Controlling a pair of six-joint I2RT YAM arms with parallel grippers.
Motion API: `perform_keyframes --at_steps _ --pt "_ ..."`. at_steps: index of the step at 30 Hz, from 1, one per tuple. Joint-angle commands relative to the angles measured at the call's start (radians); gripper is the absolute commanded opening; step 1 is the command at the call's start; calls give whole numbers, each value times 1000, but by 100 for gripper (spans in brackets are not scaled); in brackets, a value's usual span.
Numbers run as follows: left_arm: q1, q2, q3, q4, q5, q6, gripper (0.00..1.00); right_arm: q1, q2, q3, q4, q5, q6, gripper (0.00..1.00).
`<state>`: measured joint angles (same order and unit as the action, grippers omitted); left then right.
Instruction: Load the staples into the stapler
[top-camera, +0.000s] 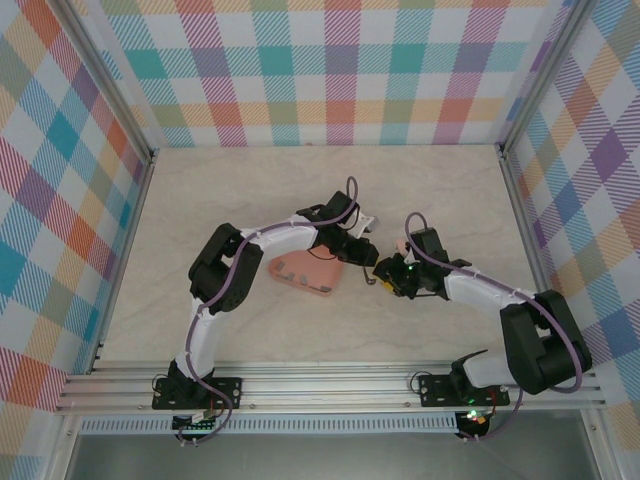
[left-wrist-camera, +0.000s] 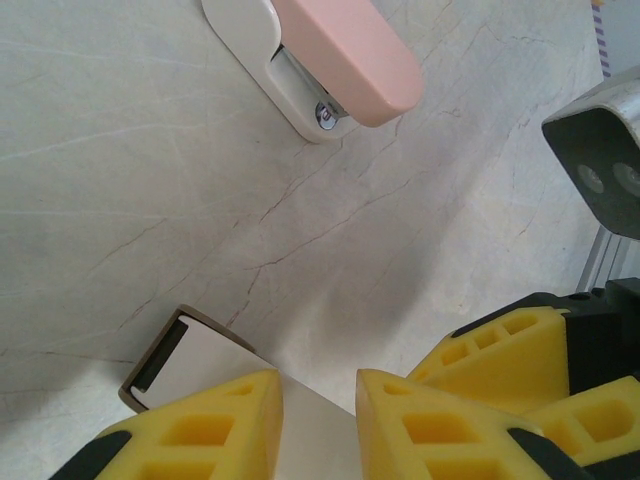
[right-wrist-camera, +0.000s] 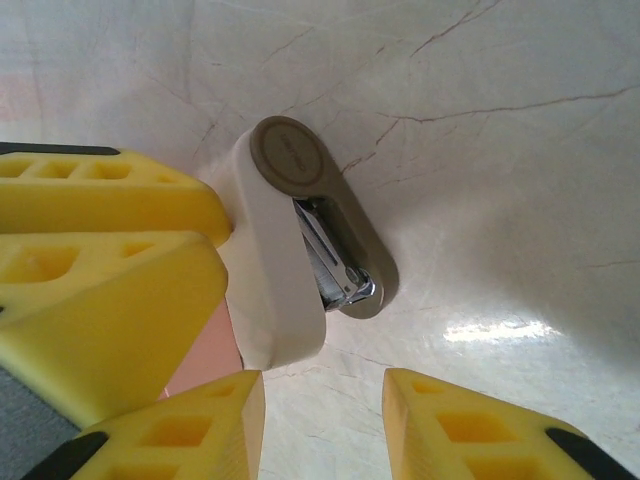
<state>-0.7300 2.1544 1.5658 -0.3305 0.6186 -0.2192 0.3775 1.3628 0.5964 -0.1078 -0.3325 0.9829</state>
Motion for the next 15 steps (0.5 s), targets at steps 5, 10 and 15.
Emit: perform_keyframes --at_steps 5,10,15 --pt "-7 -22 -10 -53 -25 12 27 3 20 11 54 -24 9 35" --pt "-8 -23 -4 -54 -25 12 27 2 48 8 36 -16 8 33" --pt "-8 -18 -1 -61 -28 13 27 3 53 1 33 -18 8 32"
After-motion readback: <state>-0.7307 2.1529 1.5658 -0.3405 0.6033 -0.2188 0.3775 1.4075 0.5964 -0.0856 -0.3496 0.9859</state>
